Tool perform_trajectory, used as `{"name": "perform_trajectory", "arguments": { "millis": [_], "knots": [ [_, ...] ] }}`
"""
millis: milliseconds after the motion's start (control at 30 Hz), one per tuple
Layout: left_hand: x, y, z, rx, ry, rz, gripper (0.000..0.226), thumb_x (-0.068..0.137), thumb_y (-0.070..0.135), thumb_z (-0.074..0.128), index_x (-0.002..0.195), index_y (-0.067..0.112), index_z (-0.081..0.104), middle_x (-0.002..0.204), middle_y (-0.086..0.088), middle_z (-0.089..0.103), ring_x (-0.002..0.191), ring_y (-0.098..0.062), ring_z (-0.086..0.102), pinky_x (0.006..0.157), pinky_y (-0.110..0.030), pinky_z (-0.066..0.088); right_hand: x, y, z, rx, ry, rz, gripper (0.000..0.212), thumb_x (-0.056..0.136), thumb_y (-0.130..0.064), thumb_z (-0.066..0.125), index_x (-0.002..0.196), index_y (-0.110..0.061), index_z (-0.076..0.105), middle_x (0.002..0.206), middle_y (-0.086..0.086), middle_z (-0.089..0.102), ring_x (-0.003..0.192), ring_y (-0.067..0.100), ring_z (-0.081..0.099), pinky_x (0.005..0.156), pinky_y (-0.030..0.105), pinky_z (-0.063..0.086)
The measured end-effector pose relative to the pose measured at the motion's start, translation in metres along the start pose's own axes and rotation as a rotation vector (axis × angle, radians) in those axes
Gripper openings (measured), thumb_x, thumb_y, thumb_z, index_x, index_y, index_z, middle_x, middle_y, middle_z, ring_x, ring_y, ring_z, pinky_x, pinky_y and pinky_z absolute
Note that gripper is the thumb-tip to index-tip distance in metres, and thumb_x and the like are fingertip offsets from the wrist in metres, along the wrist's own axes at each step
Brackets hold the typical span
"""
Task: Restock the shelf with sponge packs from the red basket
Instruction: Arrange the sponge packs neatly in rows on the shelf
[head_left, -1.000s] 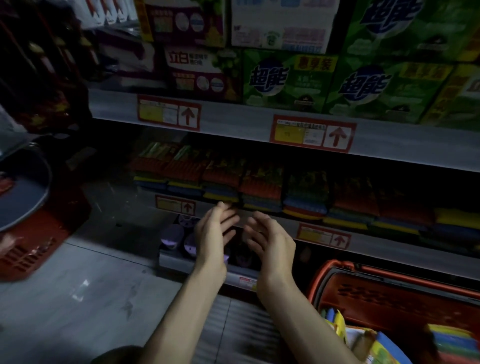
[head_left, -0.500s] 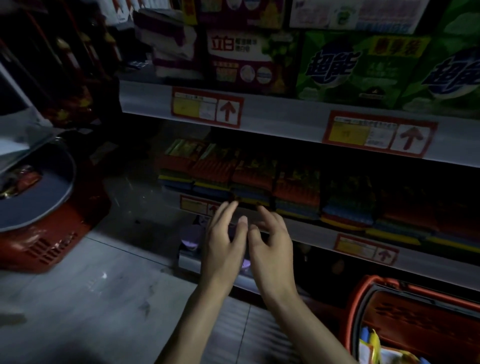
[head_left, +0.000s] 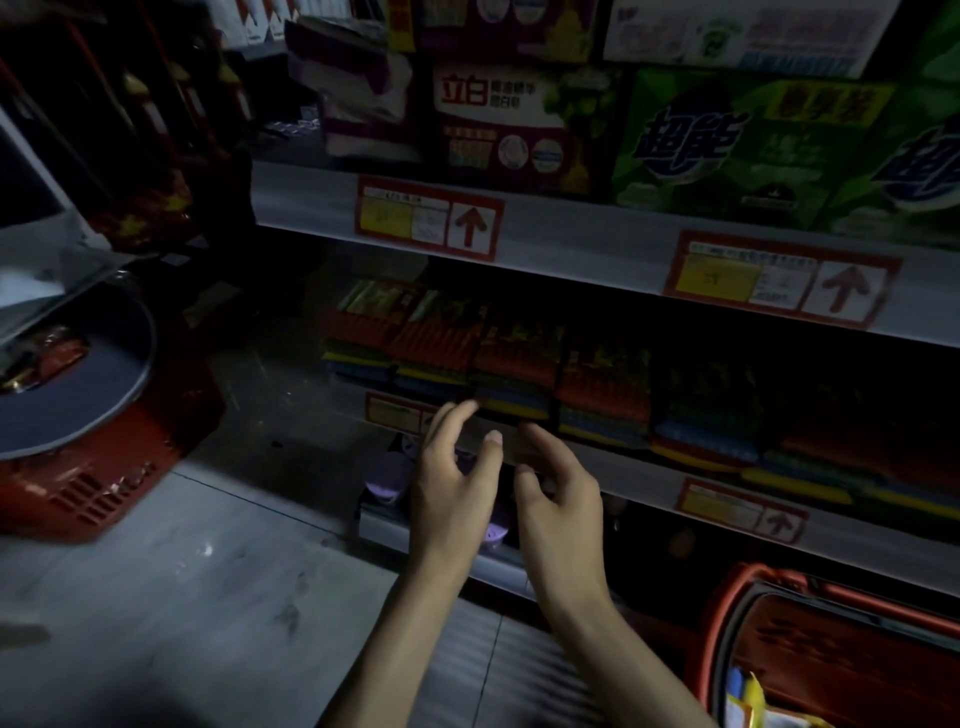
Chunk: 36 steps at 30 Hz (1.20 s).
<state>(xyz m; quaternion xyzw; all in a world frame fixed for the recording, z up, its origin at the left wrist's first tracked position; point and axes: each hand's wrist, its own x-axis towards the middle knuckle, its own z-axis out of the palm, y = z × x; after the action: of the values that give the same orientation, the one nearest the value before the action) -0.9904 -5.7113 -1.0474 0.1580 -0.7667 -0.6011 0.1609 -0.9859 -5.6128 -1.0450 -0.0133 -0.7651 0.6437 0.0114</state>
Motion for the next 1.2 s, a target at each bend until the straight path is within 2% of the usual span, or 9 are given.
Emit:
{"name": "perform_trajectory", "arguments": {
  "millis": [200, 300, 400, 500, 567, 700, 900, 1067, 1200],
  "knots": [
    [0.001, -0.001, -0.004, -0.079, 0.035, -0.03, 0.034, 0.1, 0.021, 0.062, 0.12, 0.049, 0.057, 0.125, 0.012, 0.064, 0.114, -0.013, 0.065, 0.097, -0.046, 0.056, -0.001, -0.001, -0.002, 0.005, -0.011, -0.016, 0.043, 0.1, -0.006, 0.053, 0.137, -0.026, 0.064, 0.13, -0.016, 0.067, 0.121, -0.005, 0.059, 0.106, 0.024, 0.051],
    [0.003, -0.001, -0.009, -0.172, 0.074, -0.073, 0.033, 0.1, 0.014, 0.062, 0.126, 0.035, 0.063, 0.109, 0.01, 0.07, 0.1, -0.002, 0.069, 0.088, -0.03, 0.059, 0.001, -0.003, 0.004, 0.061, -0.008, 0.009, 0.034, 0.101, -0.011, 0.058, 0.129, -0.027, 0.069, 0.116, -0.014, 0.074, 0.111, 0.0, 0.066, 0.1, 0.033, 0.056],
    [0.007, 0.001, -0.016, -0.274, 0.144, -0.106, 0.031, 0.101, 0.006, 0.059, 0.124, 0.025, 0.066, 0.114, 0.012, 0.07, 0.099, 0.009, 0.067, 0.078, -0.012, 0.054, 0.004, -0.013, 0.017, 0.177, -0.048, 0.082, 0.026, 0.103, -0.014, 0.059, 0.123, -0.025, 0.071, 0.101, -0.006, 0.078, 0.094, 0.009, 0.074, 0.087, 0.037, 0.062],
    [0.013, 0.0, -0.025, -0.371, 0.189, -0.164, 0.033, 0.102, 0.004, 0.057, 0.122, 0.029, 0.066, 0.125, 0.005, 0.069, 0.106, 0.005, 0.066, 0.077, -0.012, 0.054, 0.009, -0.026, 0.035, 0.341, -0.113, 0.207, 0.03, 0.103, -0.006, 0.054, 0.125, -0.02, 0.069, 0.099, 0.007, 0.078, 0.087, 0.02, 0.076, 0.076, 0.03, 0.062],
    [0.016, 0.0, -0.03, -0.383, 0.194, -0.16, 0.039, 0.103, 0.003, 0.055, 0.134, 0.024, 0.062, 0.127, 0.007, 0.068, 0.101, 0.009, 0.066, 0.074, -0.01, 0.054, 0.014, -0.032, 0.045, 0.377, -0.139, 0.236, 0.035, 0.102, -0.002, 0.051, 0.129, -0.02, 0.065, 0.094, 0.011, 0.078, 0.086, 0.026, 0.076, 0.079, 0.037, 0.063],
    [0.019, 0.002, -0.032, -0.352, 0.119, -0.117, 0.044, 0.106, 0.003, 0.048, 0.148, 0.014, 0.05, 0.084, 0.03, 0.07, 0.078, 0.024, 0.062, 0.065, -0.003, 0.048, 0.02, -0.04, 0.054, 0.404, -0.159, 0.236, 0.043, 0.101, 0.001, 0.051, 0.137, -0.021, 0.059, 0.086, 0.006, 0.079, 0.083, 0.021, 0.076, 0.078, 0.034, 0.062],
    [0.024, 0.001, -0.03, -0.395, 0.085, -0.19, 0.046, 0.105, 0.009, 0.05, 0.15, 0.02, 0.049, 0.121, 0.01, 0.064, 0.091, 0.012, 0.065, 0.069, -0.009, 0.053, 0.024, -0.045, 0.05, 0.353, -0.194, 0.244, 0.055, 0.1, 0.0, 0.053, 0.151, -0.019, 0.044, 0.078, -0.001, 0.078, 0.071, 0.009, 0.073, 0.066, 0.02, 0.057],
    [0.022, 0.006, -0.03, -0.446, 0.072, -0.197, 0.047, 0.105, 0.012, 0.051, 0.151, 0.02, 0.047, 0.115, 0.014, 0.064, 0.091, 0.006, 0.067, 0.068, -0.011, 0.055, 0.017, -0.047, 0.039, 0.335, -0.235, 0.219, 0.051, 0.099, 0.004, 0.052, 0.145, -0.017, 0.05, 0.079, 0.001, 0.079, 0.071, 0.011, 0.074, 0.062, 0.018, 0.055],
    [0.015, 0.014, -0.028, -0.407, 0.101, -0.132, 0.047, 0.104, 0.006, 0.053, 0.15, 0.014, 0.047, 0.118, 0.019, 0.059, 0.088, 0.021, 0.062, 0.071, -0.009, 0.053, 0.008, -0.049, 0.02, 0.272, -0.23, 0.174, 0.044, 0.1, 0.0, 0.053, 0.14, -0.017, 0.055, 0.081, 0.002, 0.079, 0.072, 0.01, 0.074, 0.062, 0.018, 0.054]
  ]
}}
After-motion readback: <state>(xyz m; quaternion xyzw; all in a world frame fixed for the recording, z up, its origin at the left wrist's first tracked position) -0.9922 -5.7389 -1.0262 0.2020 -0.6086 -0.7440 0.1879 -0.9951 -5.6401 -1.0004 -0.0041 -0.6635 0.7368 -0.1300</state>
